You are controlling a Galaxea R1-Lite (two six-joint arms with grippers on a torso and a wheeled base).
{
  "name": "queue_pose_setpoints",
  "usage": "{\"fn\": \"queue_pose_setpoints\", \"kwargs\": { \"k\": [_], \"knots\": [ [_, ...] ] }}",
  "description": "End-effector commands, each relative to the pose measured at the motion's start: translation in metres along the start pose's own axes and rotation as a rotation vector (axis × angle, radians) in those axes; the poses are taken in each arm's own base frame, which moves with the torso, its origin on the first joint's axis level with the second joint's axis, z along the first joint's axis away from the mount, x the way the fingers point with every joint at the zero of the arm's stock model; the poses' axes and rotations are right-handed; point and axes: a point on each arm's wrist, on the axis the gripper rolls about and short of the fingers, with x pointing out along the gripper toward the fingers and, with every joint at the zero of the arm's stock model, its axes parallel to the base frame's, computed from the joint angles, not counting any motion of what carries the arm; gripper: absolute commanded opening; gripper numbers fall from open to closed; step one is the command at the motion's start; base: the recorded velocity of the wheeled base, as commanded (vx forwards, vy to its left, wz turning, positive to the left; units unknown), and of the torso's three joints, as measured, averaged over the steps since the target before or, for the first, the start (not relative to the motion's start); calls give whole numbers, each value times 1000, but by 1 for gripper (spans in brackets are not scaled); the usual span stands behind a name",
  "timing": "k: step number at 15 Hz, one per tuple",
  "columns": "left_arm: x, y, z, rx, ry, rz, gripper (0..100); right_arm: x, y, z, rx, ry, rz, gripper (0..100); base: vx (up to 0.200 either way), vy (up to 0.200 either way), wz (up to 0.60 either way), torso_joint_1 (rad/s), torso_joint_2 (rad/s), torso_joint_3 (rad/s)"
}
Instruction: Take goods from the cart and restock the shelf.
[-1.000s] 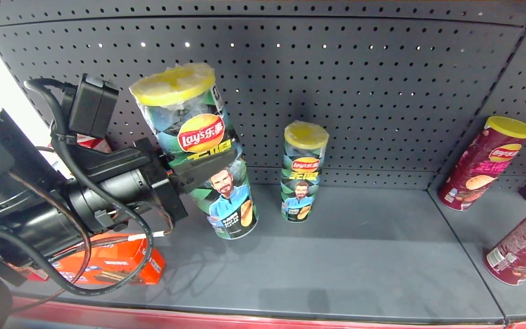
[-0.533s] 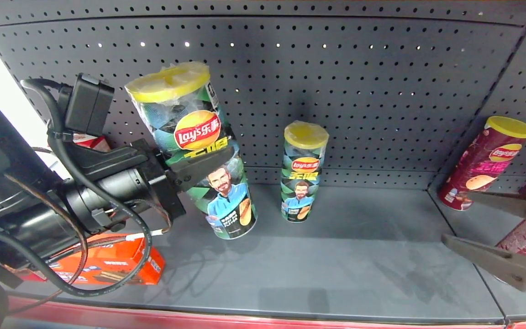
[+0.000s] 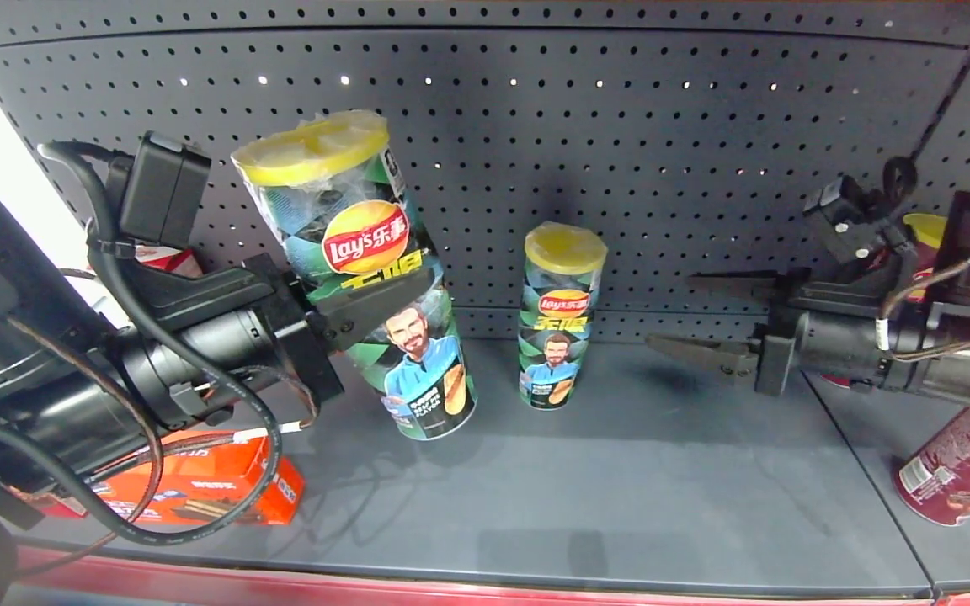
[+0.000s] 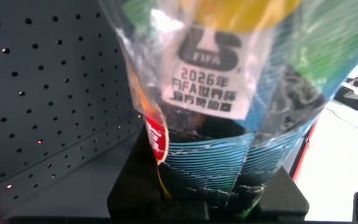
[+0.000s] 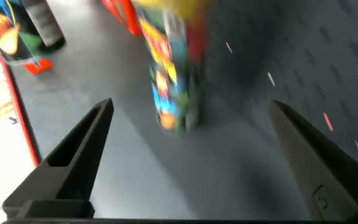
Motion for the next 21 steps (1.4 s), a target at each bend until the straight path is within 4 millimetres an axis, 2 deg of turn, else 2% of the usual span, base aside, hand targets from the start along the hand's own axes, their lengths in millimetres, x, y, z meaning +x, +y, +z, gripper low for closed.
{"fn": "queue_pose_setpoints", "kwargs": {
  "k": [1,5,8,11,16,21],
  "knots": [
    [0,0,0,-3,1,0,0,32,-21,-27,0,-16,119,100,0,0,0,0,0,0],
    [5,3,-2,-15,4,-4,0,57,-35,-44,-26,-85,280,100,0,0,0,0,0,0],
    [10,6,-4,-19,6,-4,0,79,-46,-52,-36,-103,314,100,0,0,0,0,0,0],
    [11,6,-4,-19,5,-2,0,98,-46,-55,-41,-113,346,100,0,0,0,0,0,0],
    [13,9,-7,-22,13,2,0,132,-48,-76,-35,-111,381,100,0,0,0,0,0,0],
    [14,10,-10,-27,23,3,0,151,-52,-86,-37,-116,389,100,0,0,0,0,0,0]
  ]
}}
